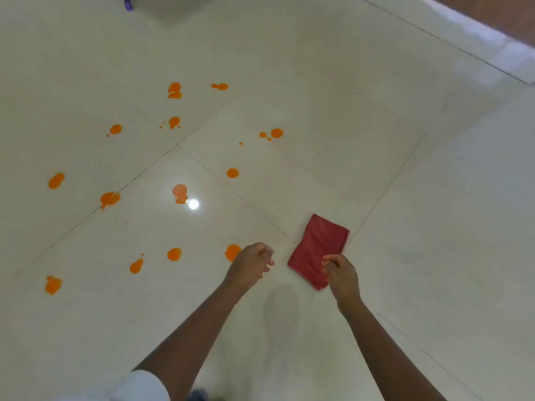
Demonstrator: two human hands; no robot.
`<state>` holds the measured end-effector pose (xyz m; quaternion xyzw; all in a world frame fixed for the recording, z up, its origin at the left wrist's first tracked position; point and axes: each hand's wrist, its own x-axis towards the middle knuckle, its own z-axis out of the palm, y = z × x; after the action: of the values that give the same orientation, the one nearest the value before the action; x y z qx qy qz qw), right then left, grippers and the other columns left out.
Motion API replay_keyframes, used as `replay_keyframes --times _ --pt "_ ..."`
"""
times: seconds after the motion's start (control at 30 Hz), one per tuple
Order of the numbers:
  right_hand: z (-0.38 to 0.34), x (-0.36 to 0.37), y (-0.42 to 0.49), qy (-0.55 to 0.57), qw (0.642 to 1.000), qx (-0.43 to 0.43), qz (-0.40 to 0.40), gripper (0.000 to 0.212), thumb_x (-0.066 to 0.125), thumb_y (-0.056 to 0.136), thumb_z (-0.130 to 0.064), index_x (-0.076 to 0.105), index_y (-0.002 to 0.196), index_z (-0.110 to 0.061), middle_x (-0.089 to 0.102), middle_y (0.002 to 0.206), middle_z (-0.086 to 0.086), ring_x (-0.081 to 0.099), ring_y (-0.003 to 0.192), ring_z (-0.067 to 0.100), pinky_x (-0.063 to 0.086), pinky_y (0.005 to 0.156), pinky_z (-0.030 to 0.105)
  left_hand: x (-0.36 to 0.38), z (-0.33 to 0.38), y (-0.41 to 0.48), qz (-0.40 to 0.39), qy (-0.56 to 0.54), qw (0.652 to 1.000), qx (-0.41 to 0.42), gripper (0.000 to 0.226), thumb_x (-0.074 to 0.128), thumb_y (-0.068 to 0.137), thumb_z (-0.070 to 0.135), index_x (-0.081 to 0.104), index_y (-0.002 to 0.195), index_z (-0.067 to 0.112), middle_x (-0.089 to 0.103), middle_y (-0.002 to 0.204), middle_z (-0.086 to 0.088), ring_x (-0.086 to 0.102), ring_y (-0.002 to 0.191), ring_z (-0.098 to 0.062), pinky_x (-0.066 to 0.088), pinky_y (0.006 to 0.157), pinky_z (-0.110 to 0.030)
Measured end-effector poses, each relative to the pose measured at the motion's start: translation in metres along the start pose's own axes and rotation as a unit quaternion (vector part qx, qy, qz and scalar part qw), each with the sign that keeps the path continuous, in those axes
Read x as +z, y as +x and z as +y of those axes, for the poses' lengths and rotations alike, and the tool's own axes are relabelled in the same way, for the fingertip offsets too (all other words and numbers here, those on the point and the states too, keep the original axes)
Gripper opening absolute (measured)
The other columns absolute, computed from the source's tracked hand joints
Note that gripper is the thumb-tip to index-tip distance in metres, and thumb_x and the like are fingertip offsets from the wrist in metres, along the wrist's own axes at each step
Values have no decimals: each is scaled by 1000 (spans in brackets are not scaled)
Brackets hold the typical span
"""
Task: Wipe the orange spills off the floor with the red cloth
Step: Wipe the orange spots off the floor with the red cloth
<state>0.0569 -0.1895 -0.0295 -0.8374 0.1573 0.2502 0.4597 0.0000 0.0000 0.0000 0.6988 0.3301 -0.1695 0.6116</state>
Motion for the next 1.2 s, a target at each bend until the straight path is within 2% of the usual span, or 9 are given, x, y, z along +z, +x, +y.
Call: replay_keyframes --times 0.2,0.37,0.5,0.67,0.8,0.9,1.0,1.1,1.2 --pt "36 46 81 -285 951 -120 17 46 48 93 -22 41 138 -13 34 144 9 29 132 28 30 104 42 -1 -49 54 57 74 994 59 15 47 94 14 62 94 12 64 89 -4 56 77 -16 41 60 -23" --pt "58 70 81 -373 910 -179 17 49 45 93 -33 37 141 -21 27 149 3 20 135 25 21 108 44 -15 -79 61 140 172 969 105 21 48 93 17 62 108 15 62 103 2 57 95 -17 45 84 -32" --pt "49 80 75 -389 878 -278 -22 52 45 94 -39 35 142 -24 23 152 5 13 140 24 8 112 41 -30 -117 44 189 297 926 136 27 48 92 17 56 117 13 59 113 -2 50 105 -21 46 80 -36" --pt "70 100 84 -442 840 -314 -18 74 11 84 -60 22 148 -23 10 157 10 1 145 28 3 114 47 -51 -163 33 181 410 878 170 53 46 81 36 51 124 5 54 127 -13 48 119 -32 48 90 -44" --pt "106 127 40 -461 802 -379 -37 60 13 96 -50 35 142 -18 33 149 17 19 139 33 15 109 49 -64 -199 27 133 454 869 148 89 36 77 63 26 142 3 25 150 -15 21 139 -29 20 109 -43" --pt "101 170 17 -461 736 -482 -117 56 31 92 -46 32 144 -26 29 151 10 19 140 31 12 111 46 -78 -220 23 124 453 871 146 107 33 72 80 6 146 8 0 154 -8 -3 142 -19 4 116 -37" --pt "42 217 61 -494 663 -548 -124 58 31 86 -51 32 142 -37 23 154 5 19 141 38 12 110 55 -88 -226 26 115 474 863 132 110 27 72 85 10 146 5 7 154 -11 -1 141 -19 1 112 -34" --pt "-3 213 120 -534 726 -426 -79 64 13 80 -62 17 143 -49 3 158 4 -5 143 36 3 111 55 -86 -223 36 106 479 860 141 109 28 73 83 16 145 2 15 153 -14 4 140 -21 3 111 -34" --pt "28 178 109 -493 791 -363 -6 63 14 82 -59 20 144 -45 10 158 8 0 143 38 12 111 58 -79 -221 46 101 478 859 154 110 29 72 83 12 145 2 11 153 -15 1 141 -21 3 110 -35"
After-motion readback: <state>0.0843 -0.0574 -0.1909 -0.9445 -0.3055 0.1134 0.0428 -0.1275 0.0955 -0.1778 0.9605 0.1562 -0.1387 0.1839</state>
